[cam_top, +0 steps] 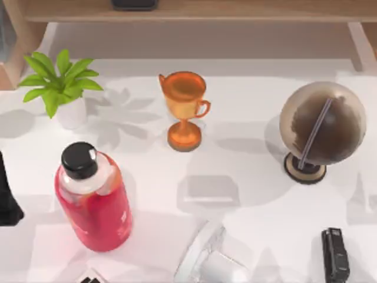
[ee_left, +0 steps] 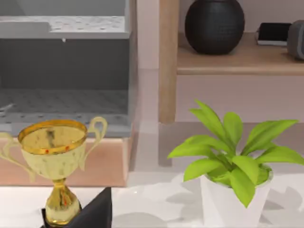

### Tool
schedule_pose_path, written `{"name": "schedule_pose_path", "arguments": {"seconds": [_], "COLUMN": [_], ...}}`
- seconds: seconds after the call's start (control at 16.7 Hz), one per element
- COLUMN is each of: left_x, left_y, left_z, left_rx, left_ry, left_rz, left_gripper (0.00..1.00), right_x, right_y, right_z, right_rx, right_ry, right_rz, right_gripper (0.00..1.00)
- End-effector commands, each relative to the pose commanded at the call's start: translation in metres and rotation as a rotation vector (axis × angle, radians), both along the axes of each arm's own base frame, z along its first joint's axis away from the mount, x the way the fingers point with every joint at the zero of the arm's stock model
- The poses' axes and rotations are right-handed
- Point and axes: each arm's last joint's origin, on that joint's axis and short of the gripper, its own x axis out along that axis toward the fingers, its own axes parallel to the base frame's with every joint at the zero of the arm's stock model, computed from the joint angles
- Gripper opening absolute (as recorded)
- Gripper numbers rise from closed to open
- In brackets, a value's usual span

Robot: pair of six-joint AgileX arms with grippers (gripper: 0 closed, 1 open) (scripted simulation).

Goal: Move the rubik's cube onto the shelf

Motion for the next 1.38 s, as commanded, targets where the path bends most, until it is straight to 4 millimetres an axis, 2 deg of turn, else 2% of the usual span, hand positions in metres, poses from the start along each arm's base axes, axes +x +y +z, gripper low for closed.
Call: {"name": "schedule_pose_path", "arguments": {"seconds": [0.12,0.24,0.36,0.54,0.72,0.9,0.96,1.08,1.26,1.38], "left_x": [0.0,0.0,0.0,0.0,0.0,0.0,0.0,0.0,0.0,0.0], "left_y": [0.0,0.0,0.0,0.0,0.0,0.0,0.0,0.0,0.0,0.0], "left_z": [0.0,0.0,0.0,0.0,0.0,0.0,0.0,0.0,0.0,0.0], "left_rx": [0.0,0.0,0.0,0.0,0.0,0.0,0.0,0.0,0.0,0.0], "left_ry": [0.0,0.0,0.0,0.0,0.0,0.0,0.0,0.0,0.0,0.0], "left_rz": [0.0,0.0,0.0,0.0,0.0,0.0,0.0,0.0,0.0,0.0], "left_gripper": [1.0,1.0,1.0,1.0,1.0,1.0,1.0,1.0,1.0,1.0], "right_x": [0.0,0.0,0.002,0.013,0.045,0.103,0.126,0.171,0.228,0.253], "right_y": [0.0,-0.001,-0.003,-0.008,-0.018,-0.037,-0.046,-0.067,-0.101,-0.121], "right_z": [0.0,0.009,0.03,0.072,0.11,0.124,0.12,0.098,0.042,0.004], "right_rx": [0.0,-0.023,-0.083,-0.236,-0.434,-0.644,-0.71,-0.834,-1.011,-1.135], "right_ry": [0.0,-0.024,-0.077,-0.166,-0.218,-0.197,-0.174,-0.111,-0.013,0.021], "right_rz": [0.0,-0.001,-0.005,-0.022,-0.045,-0.058,-0.056,-0.041,-0.002,0.019], "right_gripper": [1.0,1.0,1.0,1.0,1.0,1.0,1.0,1.0,1.0,1.0]}}
